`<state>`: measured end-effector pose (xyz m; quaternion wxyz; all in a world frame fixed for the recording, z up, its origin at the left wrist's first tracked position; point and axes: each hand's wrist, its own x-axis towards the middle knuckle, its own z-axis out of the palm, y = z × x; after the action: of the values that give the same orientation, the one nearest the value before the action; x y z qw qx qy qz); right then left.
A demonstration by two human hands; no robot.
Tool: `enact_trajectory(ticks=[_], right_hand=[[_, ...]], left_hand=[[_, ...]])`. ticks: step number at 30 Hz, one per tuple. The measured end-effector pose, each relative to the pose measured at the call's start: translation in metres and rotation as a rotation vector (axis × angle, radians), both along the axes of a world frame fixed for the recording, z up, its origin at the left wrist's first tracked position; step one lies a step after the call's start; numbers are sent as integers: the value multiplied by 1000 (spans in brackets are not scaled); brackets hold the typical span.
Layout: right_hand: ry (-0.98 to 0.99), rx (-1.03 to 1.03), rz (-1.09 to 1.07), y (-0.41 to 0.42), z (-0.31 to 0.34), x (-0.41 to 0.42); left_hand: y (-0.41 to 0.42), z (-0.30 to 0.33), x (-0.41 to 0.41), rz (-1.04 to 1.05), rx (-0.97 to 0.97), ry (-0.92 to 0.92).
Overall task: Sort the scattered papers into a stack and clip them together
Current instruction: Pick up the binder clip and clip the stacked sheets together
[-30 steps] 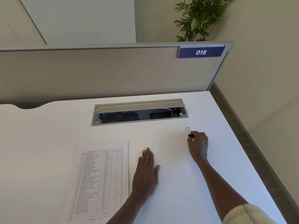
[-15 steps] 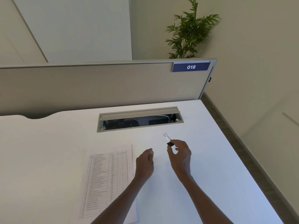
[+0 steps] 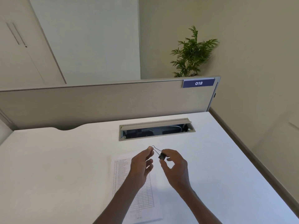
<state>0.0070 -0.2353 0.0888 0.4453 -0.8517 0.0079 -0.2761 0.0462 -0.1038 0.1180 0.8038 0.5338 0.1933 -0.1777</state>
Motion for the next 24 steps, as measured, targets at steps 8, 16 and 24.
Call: enact_trajectory(ticks=[8,16,24], right_hand=[[29,-19,75,31,15,-10],[50,22,89,58,21,-17],[107,379,116,83,23,-27]], left_hand=[[63,18,-8,-87,-47,-36],[101,23,-16,-112,-98,13],[105,11,-40,-223,-103,122]])
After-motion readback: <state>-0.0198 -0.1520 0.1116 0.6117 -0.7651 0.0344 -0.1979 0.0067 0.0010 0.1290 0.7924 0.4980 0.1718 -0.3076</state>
